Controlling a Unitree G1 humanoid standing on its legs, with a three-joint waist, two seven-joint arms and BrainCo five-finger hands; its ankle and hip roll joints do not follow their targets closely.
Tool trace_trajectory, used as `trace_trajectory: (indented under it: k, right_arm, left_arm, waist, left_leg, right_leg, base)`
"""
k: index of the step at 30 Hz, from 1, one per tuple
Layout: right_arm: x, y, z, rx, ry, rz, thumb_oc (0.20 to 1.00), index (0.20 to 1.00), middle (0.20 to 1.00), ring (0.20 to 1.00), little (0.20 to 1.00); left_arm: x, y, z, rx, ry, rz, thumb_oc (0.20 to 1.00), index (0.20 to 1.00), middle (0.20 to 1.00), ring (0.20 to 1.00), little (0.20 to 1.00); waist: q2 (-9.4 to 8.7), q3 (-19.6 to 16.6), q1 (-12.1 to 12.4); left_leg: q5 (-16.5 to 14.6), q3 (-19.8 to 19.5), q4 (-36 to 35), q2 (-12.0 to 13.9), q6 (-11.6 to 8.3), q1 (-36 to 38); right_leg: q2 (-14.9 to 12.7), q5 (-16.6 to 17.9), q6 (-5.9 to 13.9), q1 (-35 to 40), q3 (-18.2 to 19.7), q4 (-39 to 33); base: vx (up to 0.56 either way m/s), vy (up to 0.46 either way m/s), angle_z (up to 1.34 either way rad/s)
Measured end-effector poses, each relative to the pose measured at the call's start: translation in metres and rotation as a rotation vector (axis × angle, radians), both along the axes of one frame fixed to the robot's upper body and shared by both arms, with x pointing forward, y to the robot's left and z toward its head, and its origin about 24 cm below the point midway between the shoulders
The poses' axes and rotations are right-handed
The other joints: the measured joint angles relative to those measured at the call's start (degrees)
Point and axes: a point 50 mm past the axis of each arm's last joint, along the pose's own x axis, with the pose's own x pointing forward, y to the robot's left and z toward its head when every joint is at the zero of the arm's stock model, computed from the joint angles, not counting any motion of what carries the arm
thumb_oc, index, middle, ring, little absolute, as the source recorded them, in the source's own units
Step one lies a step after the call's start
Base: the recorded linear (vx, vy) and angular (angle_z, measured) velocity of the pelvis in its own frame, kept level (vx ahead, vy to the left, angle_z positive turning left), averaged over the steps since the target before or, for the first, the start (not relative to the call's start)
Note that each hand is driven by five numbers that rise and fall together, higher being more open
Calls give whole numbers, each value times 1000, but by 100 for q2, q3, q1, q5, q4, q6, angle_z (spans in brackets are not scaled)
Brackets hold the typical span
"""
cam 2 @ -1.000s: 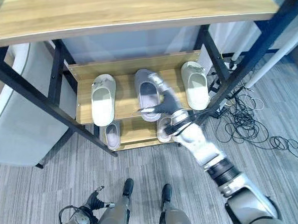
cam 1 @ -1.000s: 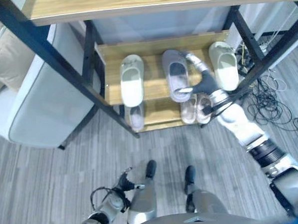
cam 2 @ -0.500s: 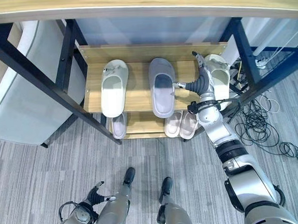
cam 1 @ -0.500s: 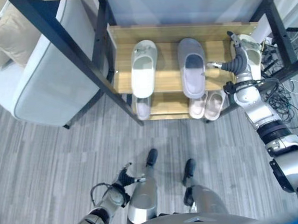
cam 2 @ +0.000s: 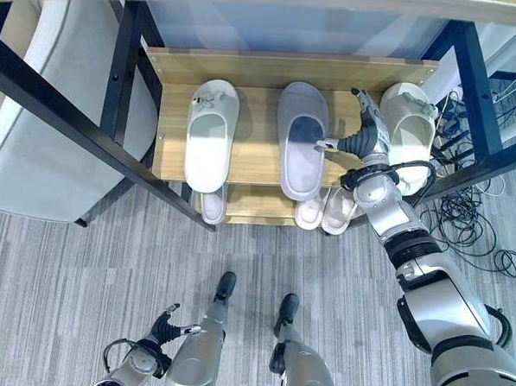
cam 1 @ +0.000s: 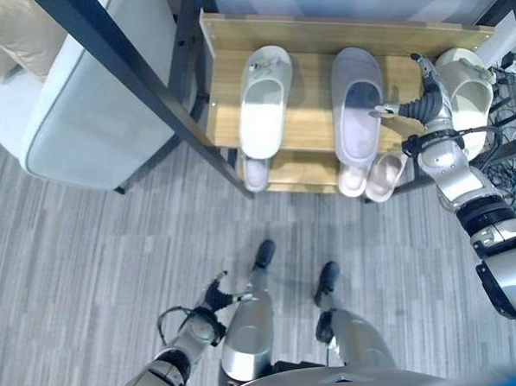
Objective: Arrange the slippers neatly on the shoe rack.
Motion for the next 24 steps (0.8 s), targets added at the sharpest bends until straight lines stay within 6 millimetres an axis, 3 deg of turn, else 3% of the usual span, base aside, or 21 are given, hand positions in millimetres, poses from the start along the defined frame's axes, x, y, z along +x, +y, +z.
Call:
trace_trajectory:
  k: [4, 13, 18, 24]
  right_arm:
    - [2, -8, -7, -1, 39, -41, 1000, 1000, 1000, 1000, 1000]
    - [4, -2, -4, -7, 32, -23, 1000, 1000, 1000, 1000, 1000]
    - [6, -10, -7, 3, 56, -60, 1000, 1000, 1000, 1000, 1000]
    - [12, -14, 0, 0, 64, -104, 1000, 1000, 1000, 1000, 1000]
  left_arm:
    - [1, 0, 1, -8, -6, 7, 1000, 1000, 1000, 1000, 1000]
    - [2, -1, 1, -11, -9, 7, 1000, 1000, 1000, 1000, 1000]
    - [3, 0, 2, -19, -12, 23, 1000, 1000, 1000, 1000, 1000]
    - [5, 0, 2, -23, -15, 29, 1000, 1000, 1000, 1000, 1000]
  waist:
    - [0, 0, 40]
    - [-20, -6, 90]
    - [-63, -22, 131]
    - [-95, -45, 206]
  left_leg:
    - [-2, -76, 76, -14, -4, -119]
    - [-12, -173, 92, -110, -19, -179]
    - [-1, -288, 165, -145, -5, -282]
    - [-2, -307, 214, -164, -5, -344]
  right_leg:
    - [-28, -7, -3, -22, -104, 0]
    - [-87, -5, -3, -26, -194, 0]
    - [-99, -10, 4, -27, -324, 0]
    - [-105, 0, -3, -69, -327, 1]
  base:
    - [6, 12, 16]
    - [19, 5, 7]
    - [12, 9, 14]
    - [1, 2, 1]
